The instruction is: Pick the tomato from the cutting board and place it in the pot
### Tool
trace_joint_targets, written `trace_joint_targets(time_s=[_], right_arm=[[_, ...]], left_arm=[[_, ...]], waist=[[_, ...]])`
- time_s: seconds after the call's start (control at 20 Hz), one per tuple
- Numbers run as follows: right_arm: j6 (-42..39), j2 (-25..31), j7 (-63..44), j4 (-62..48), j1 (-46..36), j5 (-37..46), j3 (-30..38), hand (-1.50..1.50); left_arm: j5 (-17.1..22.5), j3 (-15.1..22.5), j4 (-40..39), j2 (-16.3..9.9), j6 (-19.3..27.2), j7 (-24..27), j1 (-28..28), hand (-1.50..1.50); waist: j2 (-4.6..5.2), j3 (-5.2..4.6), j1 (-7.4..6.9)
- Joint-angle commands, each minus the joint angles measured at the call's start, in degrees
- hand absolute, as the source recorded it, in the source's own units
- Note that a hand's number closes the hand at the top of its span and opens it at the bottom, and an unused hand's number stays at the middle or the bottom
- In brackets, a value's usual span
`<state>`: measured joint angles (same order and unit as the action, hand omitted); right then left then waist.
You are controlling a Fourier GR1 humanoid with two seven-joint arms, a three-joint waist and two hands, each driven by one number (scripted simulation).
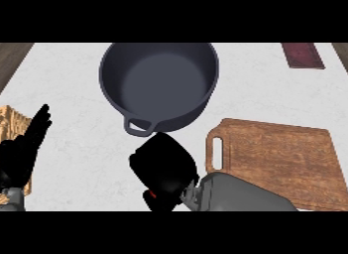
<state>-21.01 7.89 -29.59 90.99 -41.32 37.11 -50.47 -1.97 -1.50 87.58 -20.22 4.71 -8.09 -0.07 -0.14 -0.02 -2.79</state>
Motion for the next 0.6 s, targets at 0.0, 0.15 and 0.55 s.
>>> trace_joint_targets(time_s=[0.0, 0.15, 0.55], right_arm=[[6.81, -1.80, 0.42, 5.77, -3.81, 7.12, 1.11, 1.50], [10.15, -1.38, 2.55, 5.60, -6.60, 9.36, 6.57, 1.50], [7.94, -6.13, 2.65, 9.76, -3.20, 3.84, 17.81, 1.50]], left_arm=[[0.29, -0.98, 1.61, -0.62, 0.00, -1.14, 2.26, 0.00], [-1.88, 0.71, 1.61, 2.00, 2.41, 0.15, 2.69, 0.00], [1.11, -5.12, -0.29, -0.95, -0.94, 1.71, 1.81, 0.00]], waist=[[-0.28, 0.09, 1.82], [0.05, 0.07, 2.10], [0.07, 0.02, 2.59]])
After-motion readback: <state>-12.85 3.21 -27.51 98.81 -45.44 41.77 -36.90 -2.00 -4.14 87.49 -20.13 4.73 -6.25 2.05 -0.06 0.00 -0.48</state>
